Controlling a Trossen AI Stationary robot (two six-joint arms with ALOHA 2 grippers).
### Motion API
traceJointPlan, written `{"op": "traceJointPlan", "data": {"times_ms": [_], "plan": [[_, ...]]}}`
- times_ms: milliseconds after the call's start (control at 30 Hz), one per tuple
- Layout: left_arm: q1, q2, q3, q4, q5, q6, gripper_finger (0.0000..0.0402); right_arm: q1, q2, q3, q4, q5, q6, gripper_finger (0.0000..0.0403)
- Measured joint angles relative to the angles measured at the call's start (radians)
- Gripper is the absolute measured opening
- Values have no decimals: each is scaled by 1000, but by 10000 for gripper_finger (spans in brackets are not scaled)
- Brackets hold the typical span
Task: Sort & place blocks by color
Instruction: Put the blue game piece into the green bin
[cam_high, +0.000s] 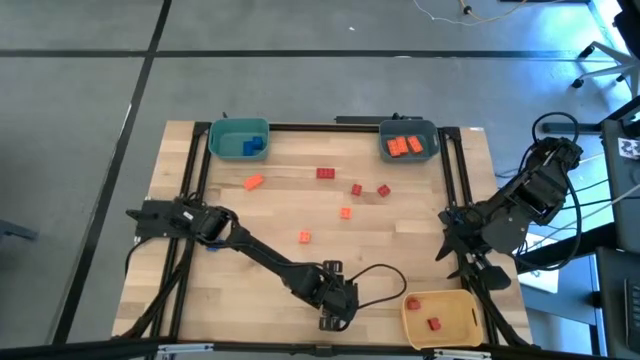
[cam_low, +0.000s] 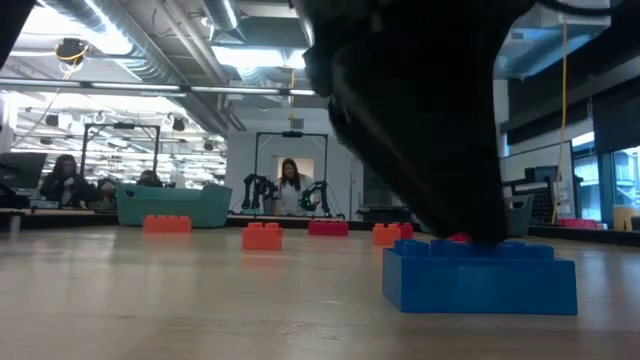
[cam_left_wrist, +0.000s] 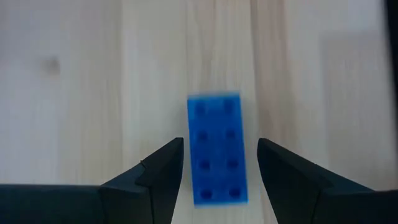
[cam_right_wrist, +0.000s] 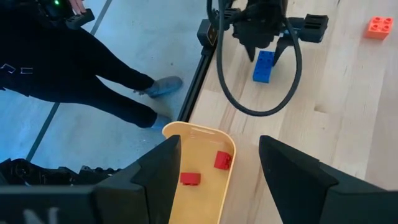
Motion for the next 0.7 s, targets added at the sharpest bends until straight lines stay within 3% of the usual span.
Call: {"op": "traceJointPlan", "data": {"times_ms": [700], "plan": [[2, 64, 3, 28, 14, -23, 194, 0, 0, 0, -1, -1, 2, 218]]}}
